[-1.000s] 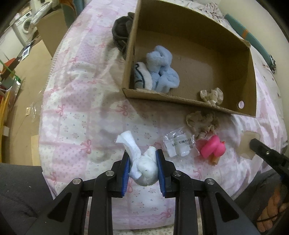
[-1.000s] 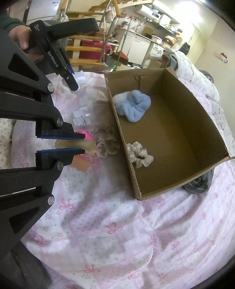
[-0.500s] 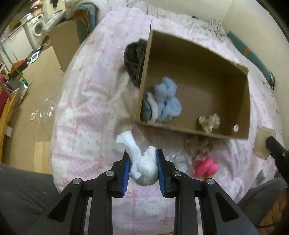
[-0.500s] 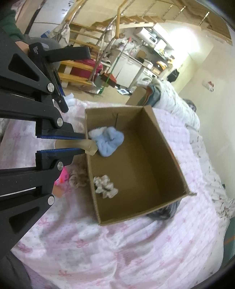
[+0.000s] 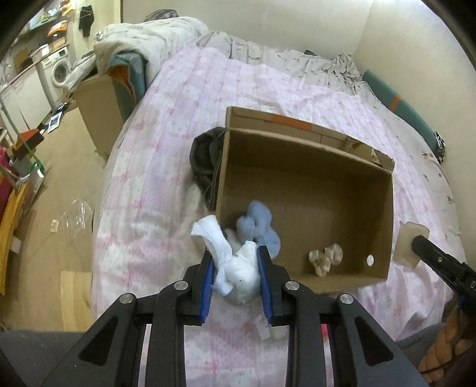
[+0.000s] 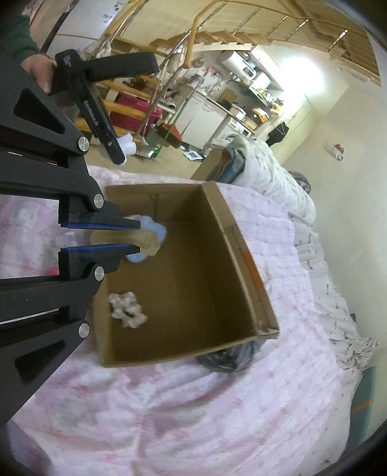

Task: Organize soft objects
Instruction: 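Carry the white sock and tan card into the box and open both grippers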

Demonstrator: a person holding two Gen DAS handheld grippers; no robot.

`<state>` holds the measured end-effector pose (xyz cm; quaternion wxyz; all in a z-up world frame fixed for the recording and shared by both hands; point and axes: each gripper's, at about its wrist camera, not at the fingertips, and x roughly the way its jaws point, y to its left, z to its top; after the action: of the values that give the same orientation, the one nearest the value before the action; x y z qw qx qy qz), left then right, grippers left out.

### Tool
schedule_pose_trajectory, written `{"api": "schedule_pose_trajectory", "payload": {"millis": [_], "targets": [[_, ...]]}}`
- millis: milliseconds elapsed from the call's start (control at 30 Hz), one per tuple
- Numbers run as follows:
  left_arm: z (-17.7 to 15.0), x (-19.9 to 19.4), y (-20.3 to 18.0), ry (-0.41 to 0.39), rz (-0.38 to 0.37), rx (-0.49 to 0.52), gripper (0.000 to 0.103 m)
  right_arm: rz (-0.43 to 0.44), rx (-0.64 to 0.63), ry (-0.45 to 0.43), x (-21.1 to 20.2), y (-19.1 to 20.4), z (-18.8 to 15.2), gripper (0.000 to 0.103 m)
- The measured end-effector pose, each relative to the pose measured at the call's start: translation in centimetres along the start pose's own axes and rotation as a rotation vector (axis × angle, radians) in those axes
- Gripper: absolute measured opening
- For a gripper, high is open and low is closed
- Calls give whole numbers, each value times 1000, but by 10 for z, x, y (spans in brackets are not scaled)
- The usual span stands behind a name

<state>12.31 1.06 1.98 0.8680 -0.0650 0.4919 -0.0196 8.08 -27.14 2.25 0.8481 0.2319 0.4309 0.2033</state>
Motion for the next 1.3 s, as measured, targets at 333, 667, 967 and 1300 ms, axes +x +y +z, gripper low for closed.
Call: {"api": "schedule_pose_trajectory", "payload": {"millis": [333,667,967,1300], "targets": [[20,28,-14,-17,5,44,25,-48,52,-14,25,-28,11,10],[29,56,-23,-6,4,72,25,-108,60,66,58,-38,4,10],[15,86,-35,4,-52,106,25,-167,70,130,73,-47,-2,10],[7,97,-38,35,-17,127,26,-174,64,151,79,-46,-3,10]]}}
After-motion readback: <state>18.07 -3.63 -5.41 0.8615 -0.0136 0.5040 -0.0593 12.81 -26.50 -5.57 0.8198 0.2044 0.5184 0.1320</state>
